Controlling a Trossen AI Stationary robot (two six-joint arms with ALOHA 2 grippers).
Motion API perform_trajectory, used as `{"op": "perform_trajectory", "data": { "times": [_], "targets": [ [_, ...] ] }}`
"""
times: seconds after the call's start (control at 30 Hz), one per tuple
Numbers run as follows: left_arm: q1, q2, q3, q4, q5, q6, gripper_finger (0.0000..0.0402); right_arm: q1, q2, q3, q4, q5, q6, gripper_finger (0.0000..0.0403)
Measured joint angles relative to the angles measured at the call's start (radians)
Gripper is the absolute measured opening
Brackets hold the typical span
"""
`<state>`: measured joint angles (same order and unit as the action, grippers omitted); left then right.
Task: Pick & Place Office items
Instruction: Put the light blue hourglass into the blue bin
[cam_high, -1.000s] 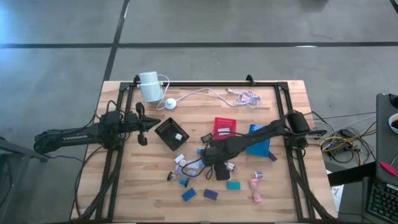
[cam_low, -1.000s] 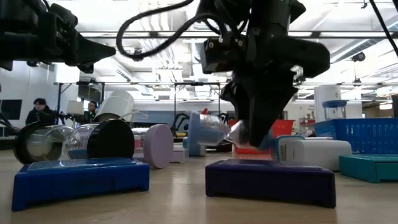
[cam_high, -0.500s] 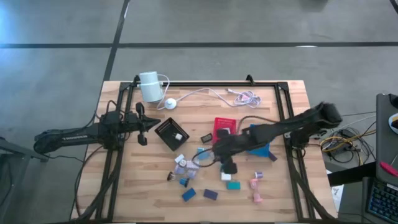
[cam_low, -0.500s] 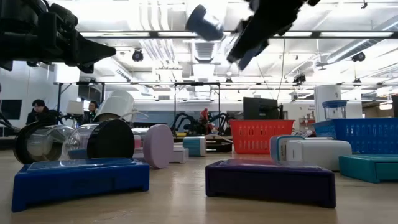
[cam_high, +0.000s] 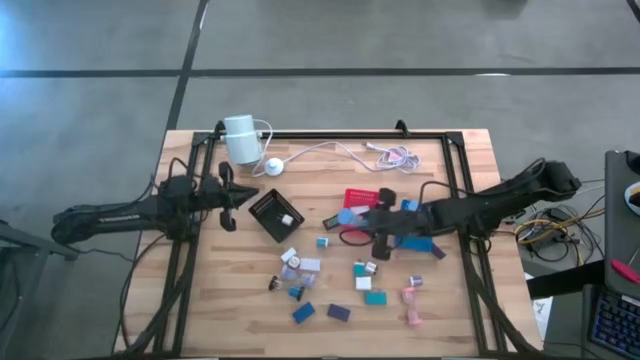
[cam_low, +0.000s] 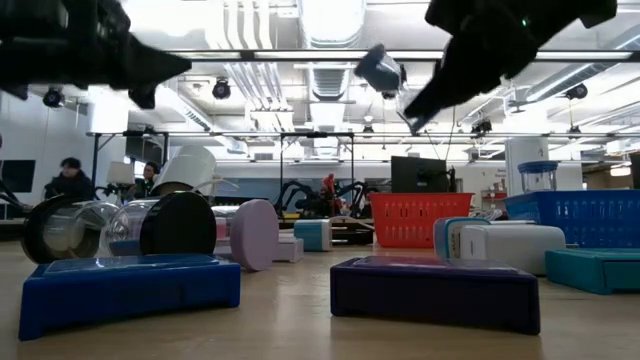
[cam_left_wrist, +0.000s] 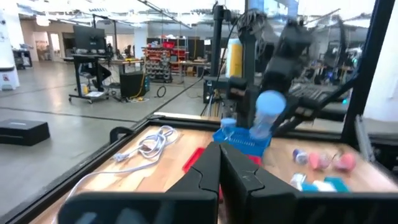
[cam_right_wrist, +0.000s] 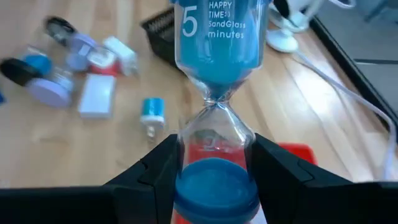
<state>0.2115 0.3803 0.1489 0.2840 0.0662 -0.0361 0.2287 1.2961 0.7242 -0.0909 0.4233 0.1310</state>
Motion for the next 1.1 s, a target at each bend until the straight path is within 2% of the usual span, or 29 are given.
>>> {"op": "perform_trajectory", "data": {
  "times": [0.2, 0.4, 0.53, 0.73, 0.93, 1.1],
  "targets": [
    [-0.071, 0.197, 0.107, -0.012, -0.014, 0.041, 0.0011, -0.003, 0.032, -0.019, -0.023, 0.023, -0.015, 0.0158],
    [-0.144, 0.482, 0.277, -0.022, -0.056, 0.155, 0.0049, -0.002, 0.053, 0.003, -0.055, 0.023, -0.015, 0.0158],
    [-0.187, 0.667, 0.431, -0.081, -0.056, 0.231, 0.0098, -0.002, 0.053, 0.007, -0.061, 0.022, -0.003, 0.0158],
    [-0.2, 0.905, 0.657, -0.192, -0.067, 0.276, 0.0198, -0.002, 0.053, 0.007, -0.062, 0.021, -0.002, 0.0158],
    [-0.2, 1.062, 0.815, -0.254, -0.067, 0.339, 0.0288, -0.002, 0.053, 0.007, -0.069, 0.014, 0.0, 0.0158],
    [-0.201, 1.147, 0.908, -0.272, -0.052, 0.359, 0.0325, -0.002, 0.053, 0.007, -0.07, 0.014, 0.0, 0.0158]
  ]
}}
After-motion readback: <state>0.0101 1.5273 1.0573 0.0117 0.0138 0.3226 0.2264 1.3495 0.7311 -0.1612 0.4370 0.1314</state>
